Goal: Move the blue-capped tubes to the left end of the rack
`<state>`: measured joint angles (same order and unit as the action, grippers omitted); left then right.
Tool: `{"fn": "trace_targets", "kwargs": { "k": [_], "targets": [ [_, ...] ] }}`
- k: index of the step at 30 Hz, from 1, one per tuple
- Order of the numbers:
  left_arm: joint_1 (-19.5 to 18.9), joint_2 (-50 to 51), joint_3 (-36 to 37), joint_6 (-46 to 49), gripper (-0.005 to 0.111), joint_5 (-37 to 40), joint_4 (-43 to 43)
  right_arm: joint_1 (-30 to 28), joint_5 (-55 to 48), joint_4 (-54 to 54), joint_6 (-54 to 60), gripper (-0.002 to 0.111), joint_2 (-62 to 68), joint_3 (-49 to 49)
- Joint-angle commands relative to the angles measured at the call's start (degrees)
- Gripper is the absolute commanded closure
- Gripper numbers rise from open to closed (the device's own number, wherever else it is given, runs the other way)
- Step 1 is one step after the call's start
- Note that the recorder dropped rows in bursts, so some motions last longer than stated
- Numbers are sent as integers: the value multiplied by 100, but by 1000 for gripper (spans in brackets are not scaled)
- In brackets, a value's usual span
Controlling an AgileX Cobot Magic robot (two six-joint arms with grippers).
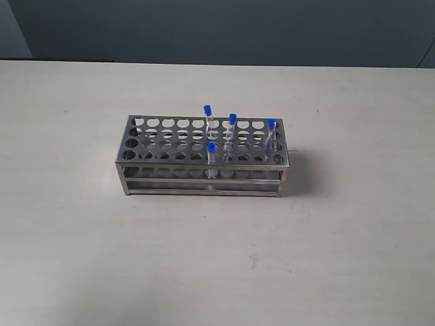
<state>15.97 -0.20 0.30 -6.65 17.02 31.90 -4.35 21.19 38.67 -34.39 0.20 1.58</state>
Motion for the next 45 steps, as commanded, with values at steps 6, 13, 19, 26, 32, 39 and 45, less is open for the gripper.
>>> {"fn": "trace_targets", "kwargs": {
  "k": [6, 13, 19, 26, 32, 39, 45],
  "targets": [
    [22, 20, -30, -28, 106, -23, -22, -20, 821, 41, -101, 109, -20, -6],
    [22, 20, -30, -28, 106, -23, -22, -20, 1660, -1729, -1650, 109, -20, 158],
    [22, 20, -30, -28, 106, -23, -22, -20, -1520, -6488, -2928, 109, 592, 1811],
    [22, 20, -30, -28, 106, -23, -22, 111, -996, -9945, -4096, 109, 2517, 3247],
    [22, 20, -30, -28, 106, -35, -10, 492, 257, -13861, -7607, 109, 4760, 4392],
    [22, 20, -30, -28, 106, -35, -10, 977, 248, -13861, -7632, 109, 6907, 5262],
    [22, 20, -30, -28, 106, -35, -10, 1901, -5058, -13861, -4714, 109, 7929, 5596]
  ]
}}
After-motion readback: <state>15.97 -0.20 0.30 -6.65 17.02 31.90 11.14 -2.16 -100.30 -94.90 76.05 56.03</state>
